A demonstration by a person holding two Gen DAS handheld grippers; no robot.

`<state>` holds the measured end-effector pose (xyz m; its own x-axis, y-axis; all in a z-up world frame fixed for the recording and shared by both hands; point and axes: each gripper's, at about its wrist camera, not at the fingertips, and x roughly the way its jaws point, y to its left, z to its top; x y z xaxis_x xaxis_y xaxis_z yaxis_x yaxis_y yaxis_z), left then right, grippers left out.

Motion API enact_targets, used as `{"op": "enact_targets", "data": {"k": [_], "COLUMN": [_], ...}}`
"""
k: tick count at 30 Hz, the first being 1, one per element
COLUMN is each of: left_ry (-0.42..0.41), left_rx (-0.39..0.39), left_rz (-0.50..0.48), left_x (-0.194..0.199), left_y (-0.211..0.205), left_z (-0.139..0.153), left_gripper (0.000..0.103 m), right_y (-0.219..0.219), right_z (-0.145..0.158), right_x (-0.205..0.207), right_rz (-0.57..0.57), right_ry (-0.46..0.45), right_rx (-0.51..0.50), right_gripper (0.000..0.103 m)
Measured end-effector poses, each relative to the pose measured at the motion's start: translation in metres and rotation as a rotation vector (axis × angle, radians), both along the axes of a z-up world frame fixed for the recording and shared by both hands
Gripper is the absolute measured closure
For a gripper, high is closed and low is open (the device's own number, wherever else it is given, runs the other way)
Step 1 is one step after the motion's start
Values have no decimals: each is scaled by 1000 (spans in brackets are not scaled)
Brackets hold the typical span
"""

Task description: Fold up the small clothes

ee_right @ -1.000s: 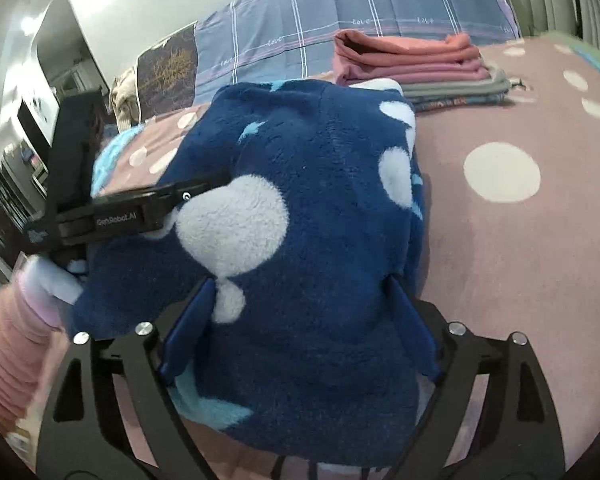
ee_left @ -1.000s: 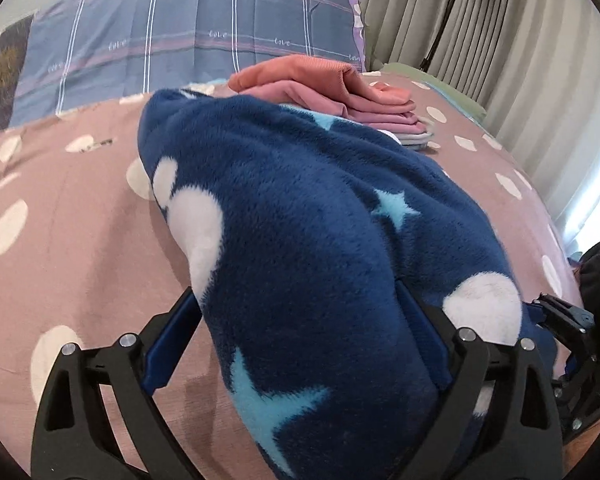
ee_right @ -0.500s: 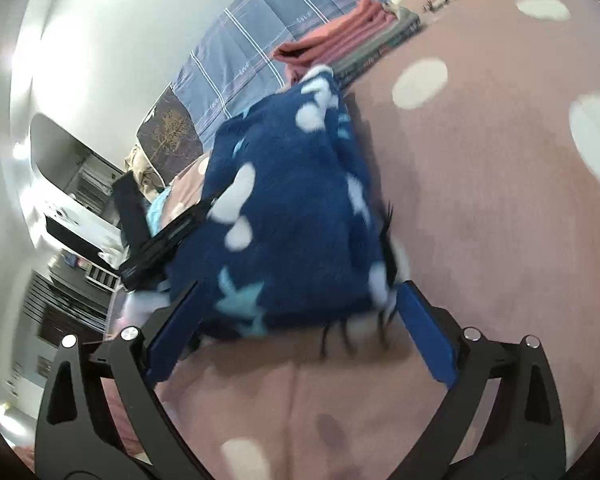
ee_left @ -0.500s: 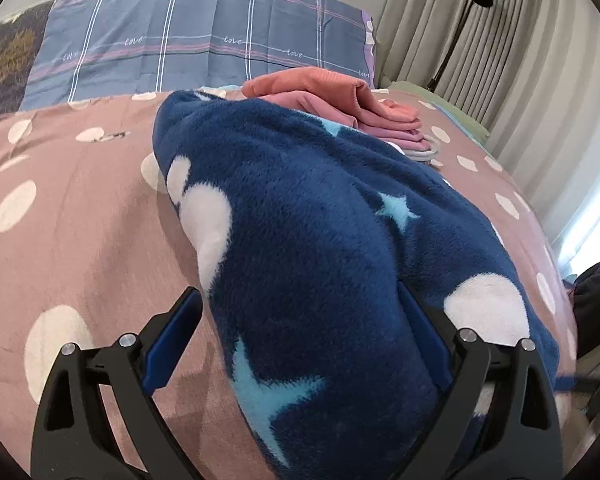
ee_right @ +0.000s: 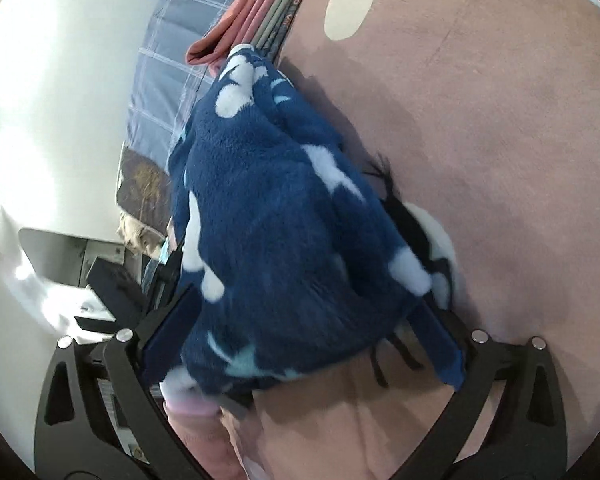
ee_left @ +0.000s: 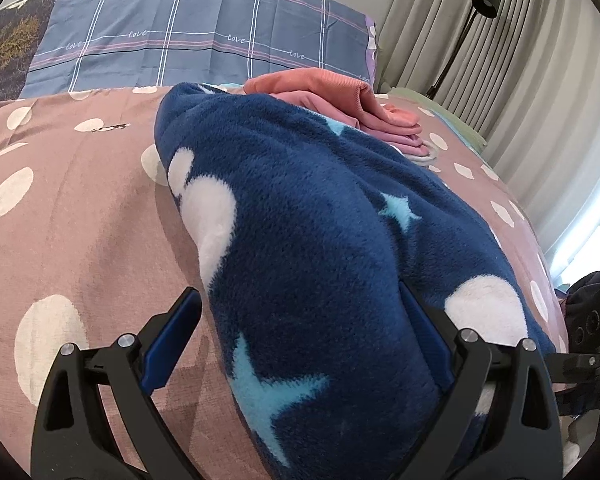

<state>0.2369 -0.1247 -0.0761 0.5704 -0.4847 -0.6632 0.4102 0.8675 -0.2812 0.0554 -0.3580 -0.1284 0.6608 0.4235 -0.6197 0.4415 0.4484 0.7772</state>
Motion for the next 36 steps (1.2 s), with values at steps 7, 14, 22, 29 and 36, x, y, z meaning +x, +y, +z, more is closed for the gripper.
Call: {"op": "enact_targets", "data": {"k": [7,14,22,29,36], "left_ry": [-4,-3,13,17,113], "left_rx": [-8,-16,-50,-61,-200], "left_rz": [-4,-6,-18,-17,38], "left_x": [-1,0,3,3,70], "left_y": [1,2,4,8,41], "left_z": [-1,0,-3,-2,14], "left_gripper": [6,6,6,5,1], "right_y": [16,-4,17,25,25], "right_z": [-8,-2,-2,0,-3], "right_x": [-7,13,-5,7,11], "right_rz": [-22,-187,-104,-118,-82], "right_ry": [53,-29,-14,-20,-70], "right_rx": [115,-70,-38,-105,-143], "right_gripper": [2,2,2,2,2]}}
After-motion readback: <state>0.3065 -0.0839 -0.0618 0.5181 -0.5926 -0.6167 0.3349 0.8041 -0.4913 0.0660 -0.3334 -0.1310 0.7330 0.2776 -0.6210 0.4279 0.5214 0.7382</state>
